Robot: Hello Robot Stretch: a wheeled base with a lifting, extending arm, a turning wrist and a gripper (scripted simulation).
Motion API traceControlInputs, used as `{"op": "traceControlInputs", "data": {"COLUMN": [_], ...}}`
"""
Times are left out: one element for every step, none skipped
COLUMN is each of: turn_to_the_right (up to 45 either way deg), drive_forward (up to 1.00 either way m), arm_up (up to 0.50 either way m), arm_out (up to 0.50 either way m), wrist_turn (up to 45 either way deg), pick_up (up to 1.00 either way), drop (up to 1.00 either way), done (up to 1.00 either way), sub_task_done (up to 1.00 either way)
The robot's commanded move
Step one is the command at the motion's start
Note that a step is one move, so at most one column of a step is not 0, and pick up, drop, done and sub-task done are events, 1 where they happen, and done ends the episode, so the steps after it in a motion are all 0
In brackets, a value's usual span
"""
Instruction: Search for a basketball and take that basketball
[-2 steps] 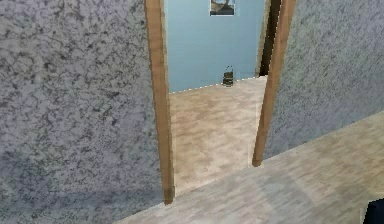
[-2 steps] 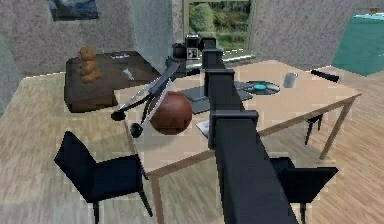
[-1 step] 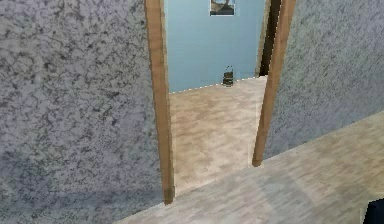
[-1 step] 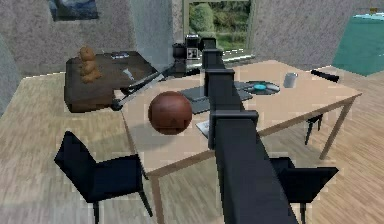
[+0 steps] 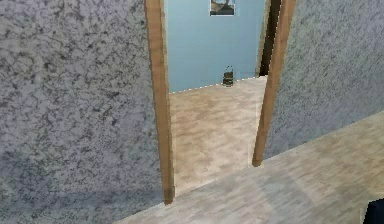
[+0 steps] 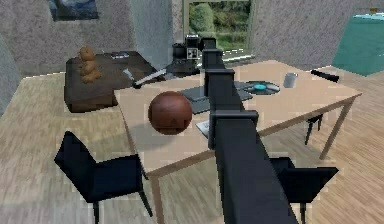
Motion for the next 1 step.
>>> {"op": "traceControlInputs", "data": {"turn_to_the_right": [0.0], "drive_forward": [0.00], "arm_up": [0.00], "arm_out": [0.00], "wrist_turn": [21.0], "pick_up": [0.00], "drop": [0.00], "done": [0.00], "sub_task_done": [0.00]}}
